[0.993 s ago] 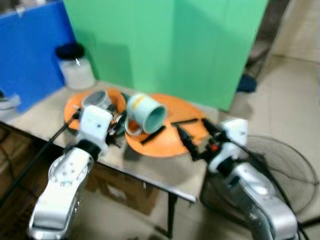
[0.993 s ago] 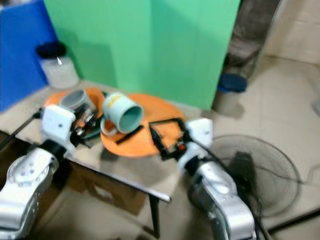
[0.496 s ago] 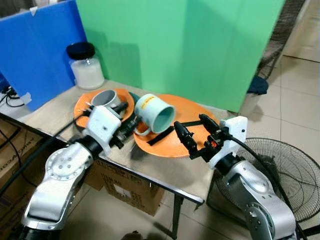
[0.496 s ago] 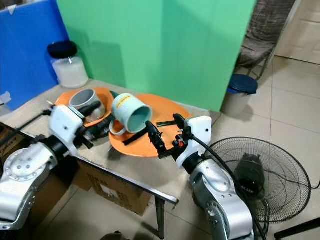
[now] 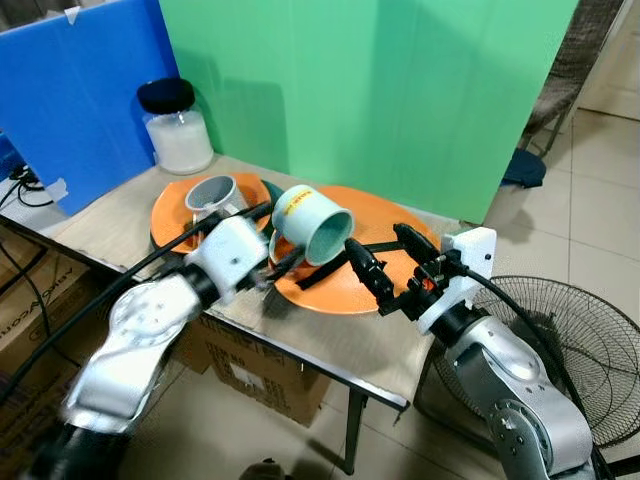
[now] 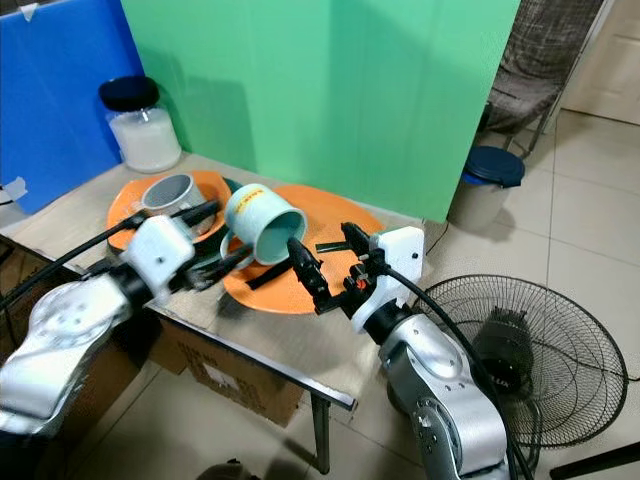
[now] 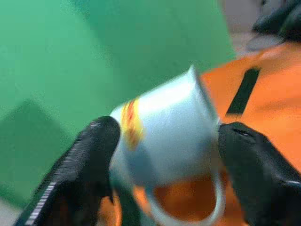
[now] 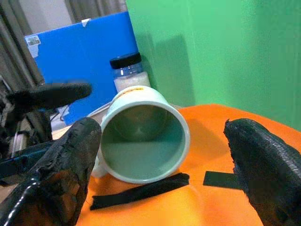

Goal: Setting the table

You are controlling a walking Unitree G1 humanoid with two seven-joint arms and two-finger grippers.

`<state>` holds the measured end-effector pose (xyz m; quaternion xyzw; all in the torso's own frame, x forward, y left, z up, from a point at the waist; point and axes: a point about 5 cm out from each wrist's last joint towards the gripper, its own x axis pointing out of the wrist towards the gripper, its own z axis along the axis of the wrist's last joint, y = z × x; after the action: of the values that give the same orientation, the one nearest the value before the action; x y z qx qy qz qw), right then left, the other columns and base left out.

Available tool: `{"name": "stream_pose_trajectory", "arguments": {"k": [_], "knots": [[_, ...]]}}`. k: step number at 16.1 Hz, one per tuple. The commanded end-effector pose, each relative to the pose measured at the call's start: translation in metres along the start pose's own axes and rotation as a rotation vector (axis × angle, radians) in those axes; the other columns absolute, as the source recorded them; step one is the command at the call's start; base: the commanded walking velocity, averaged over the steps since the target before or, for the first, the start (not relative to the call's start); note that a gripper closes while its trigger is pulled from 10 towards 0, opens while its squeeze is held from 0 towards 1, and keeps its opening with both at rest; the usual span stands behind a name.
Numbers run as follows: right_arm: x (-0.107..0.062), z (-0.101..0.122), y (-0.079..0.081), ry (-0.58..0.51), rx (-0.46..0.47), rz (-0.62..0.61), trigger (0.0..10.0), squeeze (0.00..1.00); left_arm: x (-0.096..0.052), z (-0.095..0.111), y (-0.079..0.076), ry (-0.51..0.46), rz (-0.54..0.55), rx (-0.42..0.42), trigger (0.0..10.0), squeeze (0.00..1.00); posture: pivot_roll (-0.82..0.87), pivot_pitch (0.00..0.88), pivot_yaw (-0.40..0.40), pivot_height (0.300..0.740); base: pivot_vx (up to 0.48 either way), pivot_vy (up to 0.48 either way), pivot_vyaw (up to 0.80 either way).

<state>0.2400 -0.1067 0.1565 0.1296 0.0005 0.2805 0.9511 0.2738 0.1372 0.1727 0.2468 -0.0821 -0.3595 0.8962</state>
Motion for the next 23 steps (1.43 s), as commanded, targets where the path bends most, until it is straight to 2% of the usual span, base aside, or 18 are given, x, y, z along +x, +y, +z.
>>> {"name": "stream_pose_trajectory", "arguments": {"k": [1, 4, 6, 8, 9, 10, 11, 13, 14, 16, 17, 18, 19, 20, 23], "knots": [[0.001, 0.003, 0.0, -0.005, -0.001, 0.006, 10.0, 1.0, 0.004, 0.002, -0.004, -0.014, -0.035, 0.012, 10.0, 1.0, 0.17, 0.0, 0.045, 0.727, 0.0, 0.0, 0.0], [-0.002, 0.003, -0.001, -0.002, -0.004, 0.007, 10.0, 1.0, 0.022, 0.003, -0.012, -0.026, -0.04, 0.008, 10.0, 1.0, 0.15, 0.0, 0.059, 0.727, 0.0, 0.0, 0.0], [-0.003, 0.002, 0.0, 0.011, -0.013, 0.012, 10.0, 1.0, 0.027, -0.011, -0.005, 0.09, 0.045, 0.077, 10.0, 1.0, 0.15, 0.0, 0.062, 0.727, 0.0, 0.0, 0.0], [-0.003, 0.0, -0.001, 0.025, -0.029, 0.007, 10.0, 1.0, 0.024, -0.016, 0.004, 0.137, 0.121, 0.103, 10.0, 1.0, 0.15, 0.0, 0.06, 0.727, 0.0, 0.0, 0.0], [-0.003, 0.0, -0.001, 0.028, -0.033, 0.006, 10.0, 0.8, 0.021, -0.016, 0.005, 0.137, 0.134, 0.11, 10.0, 0.98, 0.15, 0.0, 0.056, 0.727, 0.0, 0.0, 0.0], [-0.004, 0.0, -0.001, 0.029, -0.034, 0.006, 10.0, 0.6, 0.02, -0.015, 0.006, 0.134, 0.139, 0.119, 10.0, 0.9, 0.15, 0.0, 0.055, 0.727, 0.0, 0.0, 0.0], [-0.003, 0.0, 0.0, 0.031, -0.036, 0.008, 10.0, 0.0, 0.019, -0.011, 0.005, 0.115, 0.15, 0.11, 10.0, 0.74, 0.16, 0.0, 0.051, 0.727, 0.0, 0.0, 0.0], [-0.003, -0.001, 0.0, 0.034, -0.037, 0.012, 10.0, 0.0, 0.018, -0.007, 0.003, 0.094, 0.174, 0.105, 10.0, 0.42, 0.16, 0.0, 0.047, 0.727, 0.0, 0.0, 0.0], [-0.002, -0.001, 0.0, 0.037, -0.038, 0.015, 10.0, 0.0, 0.017, -0.005, 0.001, 0.088, 0.192, 0.096, 10.0, 0.02, 0.17, 0.0, 0.044, 0.727, 0.0, 0.0, 0.0], [-0.001, -0.001, 0.0, 0.04, -0.04, 0.019, 10.0, 0.0, 0.019, -0.007, 0.0, 0.094, 0.2, 0.096, 10.0, 0.0, 0.17, 0.0, 0.043, 0.727, 0.0, 0.0, 0.0], [0.0, -0.001, 0.001, 0.041, -0.041, 0.021, 10.0, 0.0, 0.018, -0.007, 0.0, 0.094, 0.201, 0.097, 9.6, 0.0, 0.17, 0.0, 0.039, 0.727, 0.0, 0.0, 0.0], [0.0, -0.001, 0.001, 0.042, -0.043, 0.023, 10.0, 0.0, 0.018, -0.007, 0.0, 0.097, 0.202, 0.098, 4.8, 0.0, 0.17, 0.0, 0.039, 0.727, 0.0, 0.0, 0.0], [-0.001, -0.001, 0.001, 0.043, -0.045, 0.024, 10.0, 0.0, 0.018, -0.007, 0.001, 0.101, 0.206, 0.1, 3.0, 0.0, 0.17, 0.0, 0.039, 0.727, 0.0, 0.0, 0.0], [-0.001, -0.001, 0.001, 0.044, -0.046, 0.025, 10.0, 0.0, 0.018, -0.008, 0.003, 0.113, 0.22, 0.094, 0.0, 0.0, 0.17, 0.0, 0.04, 0.727, 0.0, 0.0, 0.0], [-0.002, -0.001, 0.0, 0.046, -0.049, 0.025, 10.0, 0.0, 0.019, -0.01, 0.005, 0.132, 0.24, 0.083, 0.0, 0.0, 0.16, 0.0, 0.043, 0.727, 0.0, 0.0, 0.0]]}}
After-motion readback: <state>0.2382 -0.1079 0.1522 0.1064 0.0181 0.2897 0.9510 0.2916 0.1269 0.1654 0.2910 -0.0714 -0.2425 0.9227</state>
